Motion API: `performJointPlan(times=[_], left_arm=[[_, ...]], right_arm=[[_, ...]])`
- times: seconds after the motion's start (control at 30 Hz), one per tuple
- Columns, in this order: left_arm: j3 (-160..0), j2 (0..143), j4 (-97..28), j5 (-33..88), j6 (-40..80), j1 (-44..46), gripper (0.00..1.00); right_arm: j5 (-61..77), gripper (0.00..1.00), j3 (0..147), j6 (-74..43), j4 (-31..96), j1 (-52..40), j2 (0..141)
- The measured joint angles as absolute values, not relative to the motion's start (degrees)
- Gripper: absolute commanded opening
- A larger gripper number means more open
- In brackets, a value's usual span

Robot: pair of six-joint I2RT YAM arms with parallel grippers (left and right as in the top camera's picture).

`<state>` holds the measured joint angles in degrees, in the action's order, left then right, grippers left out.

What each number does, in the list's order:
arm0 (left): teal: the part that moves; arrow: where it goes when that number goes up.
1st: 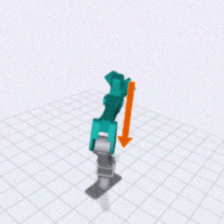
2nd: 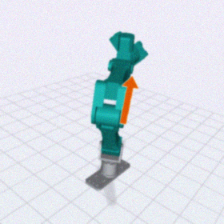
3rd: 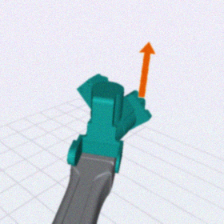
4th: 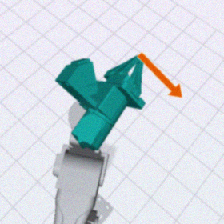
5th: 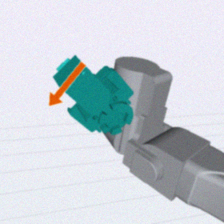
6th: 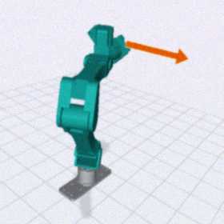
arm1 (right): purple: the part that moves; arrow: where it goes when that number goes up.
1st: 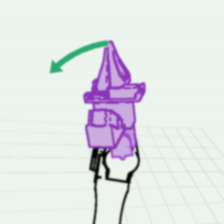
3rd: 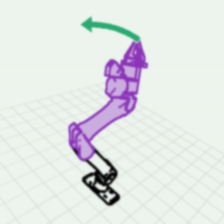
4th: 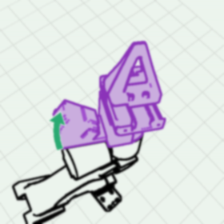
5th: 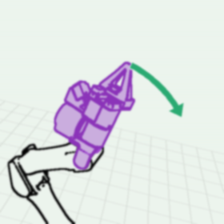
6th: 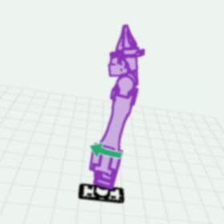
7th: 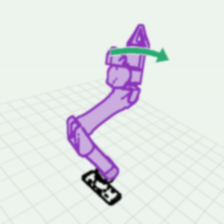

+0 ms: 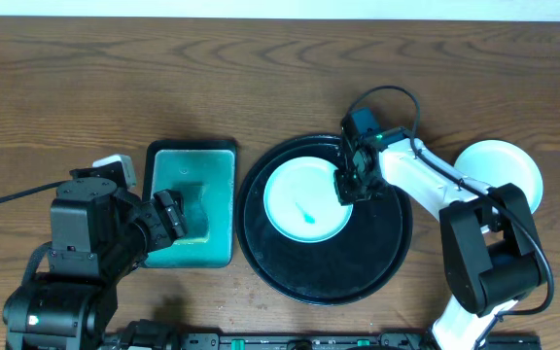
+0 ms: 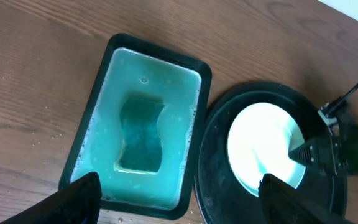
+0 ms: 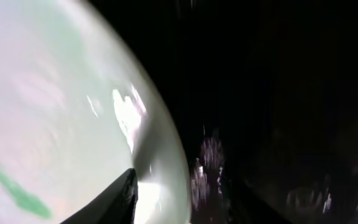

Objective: Clean dirty plates on tray and stack at the side
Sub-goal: 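Grasp the rim of the green plate on the tray with the right gripper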

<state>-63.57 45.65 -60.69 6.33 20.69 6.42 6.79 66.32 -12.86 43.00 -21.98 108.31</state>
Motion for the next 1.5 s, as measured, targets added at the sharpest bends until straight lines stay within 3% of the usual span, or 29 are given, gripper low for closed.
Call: performJointPlan(times=[0.1,0.17,0.2,0.53,0.73,1.0,1.07,1.3,1.5], left_arm=[[-63.6,45.6,-60.7,6.3,20.7,6.4,0.81],[-63.6,45.6,-60.7,6.3,20.7,6.4,0.81],[-63.6,45.6,-60.7,6.3,20.7,6.4,0.81],[-63.6,45.6,-60.7,6.3,20.7,6.4,0.81],[-63.6,45.6,-60.2,6.3,20.7,6.4,0.81],[-63.6,47.1,-60.4,6.3,20.7,6.4,0.81],[-63.6,47.8,-60.7,6.5,20.7,6.4,0.81],[-62.9,52.8,-61.9,6.7,20.7,6.4,0.81],[-62.2,61.2,-62.0,4.9,20.7,6.4,0.78]], right_arm=[[5.6,0.33,66.2,-11.2,38.0,-21.9,108.4],[4.9,0.04,65.8,-10.1,36.5,-21.9,108.4],[5.0,0.01,65.6,-10.2,36.4,-21.9,108.4],[8.6,0.01,66.1,-11.4,45.4,-21.5,106.2],[9.0,0.01,66.1,-13.5,51.5,-21.5,95.7],[6.6,0.01,63.9,-19.1,49.4,-21.5,97.2],[6.0,0.19,62.9,-19.6,47.4,-21.5,99.1],[6.3,0.28,62.3,-14.0,46.2,-21.5,101.3],[10.2,0.32,62.3,-13.0,51.8,-21.5,94.6]])
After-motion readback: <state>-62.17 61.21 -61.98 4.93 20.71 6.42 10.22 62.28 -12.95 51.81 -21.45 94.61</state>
